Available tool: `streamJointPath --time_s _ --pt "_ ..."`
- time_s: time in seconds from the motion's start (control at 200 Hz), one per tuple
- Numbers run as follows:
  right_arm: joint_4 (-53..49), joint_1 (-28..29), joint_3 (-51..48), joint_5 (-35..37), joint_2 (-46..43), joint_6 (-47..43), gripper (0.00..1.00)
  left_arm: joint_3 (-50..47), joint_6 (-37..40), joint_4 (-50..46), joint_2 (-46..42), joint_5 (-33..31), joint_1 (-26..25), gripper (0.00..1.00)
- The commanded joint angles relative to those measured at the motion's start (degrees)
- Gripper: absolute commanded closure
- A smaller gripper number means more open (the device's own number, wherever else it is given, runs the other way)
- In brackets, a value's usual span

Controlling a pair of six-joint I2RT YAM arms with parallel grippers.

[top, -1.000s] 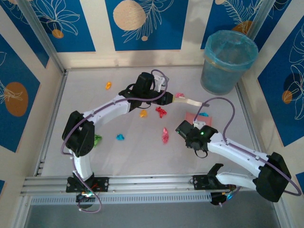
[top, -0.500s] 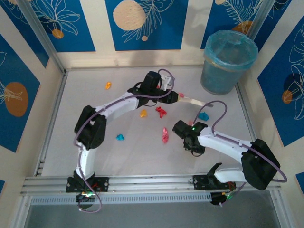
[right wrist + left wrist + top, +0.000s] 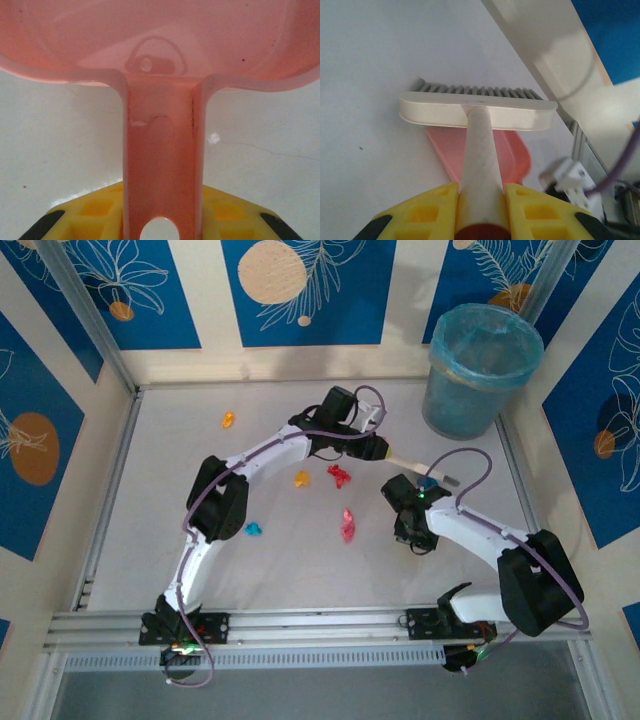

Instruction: Sweep away the paper scraps from the table

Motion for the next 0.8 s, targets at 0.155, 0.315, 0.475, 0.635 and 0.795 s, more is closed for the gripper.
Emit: streamJointPath --time_s 0.155,0.315,0.475,0.635,0.795 --pt "2.3 -1.9 1.8 -3.4 1.6 -4.0 1.0 1.0 9.9 -10.1 -2.3 9.2 -0.4 1.0" --pt "2.6 -1.4 2.2 -2.0 1.4 -3.7 1.0 -1.5 9.4 -8.4 -4.8 12.3 -0.5 1.0" --pt "4.5 0.9 2.4 1.8 0.4 -3.9 1.0 -5.2 7.7 -4.7 -7.8 13.9 -0.1 1.0" --pt "6.2 4.3 3.3 7.6 0.5 -4.1 1.0 -8.9 4.7 -0.1 -10.9 14.6 0.4 1.0" --pt "7.3 6.5 3.8 11.8 0.2 -5.2 1.0 -13.9 0.9 6.2 -15.1 13.2 1.3 1.0"
